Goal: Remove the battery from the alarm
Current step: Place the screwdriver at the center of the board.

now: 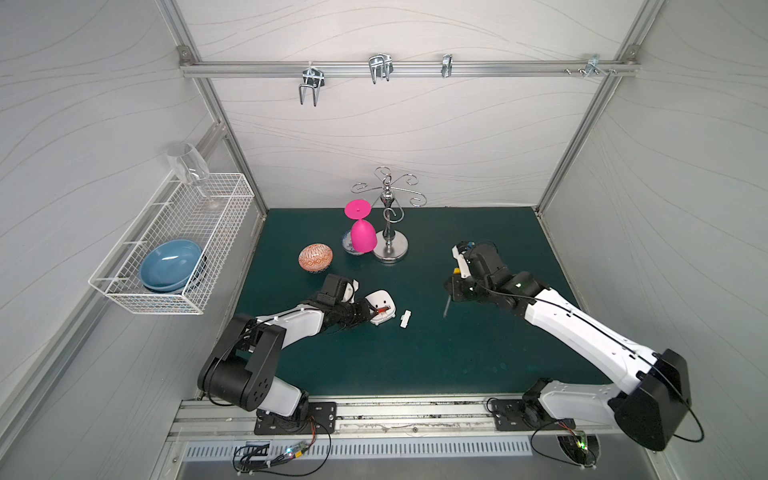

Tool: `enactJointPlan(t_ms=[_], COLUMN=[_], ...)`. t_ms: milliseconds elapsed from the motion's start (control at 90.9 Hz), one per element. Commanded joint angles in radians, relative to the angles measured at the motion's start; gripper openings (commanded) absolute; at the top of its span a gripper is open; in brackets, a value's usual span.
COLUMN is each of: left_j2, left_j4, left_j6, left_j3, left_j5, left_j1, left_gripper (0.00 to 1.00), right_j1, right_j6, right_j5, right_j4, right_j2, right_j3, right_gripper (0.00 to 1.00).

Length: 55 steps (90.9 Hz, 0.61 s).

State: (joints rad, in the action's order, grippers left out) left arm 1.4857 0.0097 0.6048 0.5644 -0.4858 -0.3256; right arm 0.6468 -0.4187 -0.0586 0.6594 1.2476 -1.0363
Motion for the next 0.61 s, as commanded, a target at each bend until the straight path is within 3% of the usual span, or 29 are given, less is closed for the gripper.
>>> enactJointPlan(t_ms=[0, 374, 594], left_j2=[0.054, 0.129, 0.17], left_j4=[-0.079, -0.09, -0.09], left_j6=[-0.019, -0.054, -0.057], left_j3=[-0.008, 0.066, 0.102], left_j5=[0.065, 0.064, 0.064], left_j1=[-0.013, -0.041, -0.071], left_gripper=[0.5, 0.49, 0.48], right_j1=[-0.078, -0.157, -0.158], right_j6=[0.101, 0.169, 0.174], right_j5=[0.063, 0.044, 0.053], right_j4=[0.34, 0.322, 0.285], right_j2=[0.048, 0.407, 0.551], right_j3=[-0.011, -0.132, -0.166], right_gripper=[0.0, 0.0, 0.07])
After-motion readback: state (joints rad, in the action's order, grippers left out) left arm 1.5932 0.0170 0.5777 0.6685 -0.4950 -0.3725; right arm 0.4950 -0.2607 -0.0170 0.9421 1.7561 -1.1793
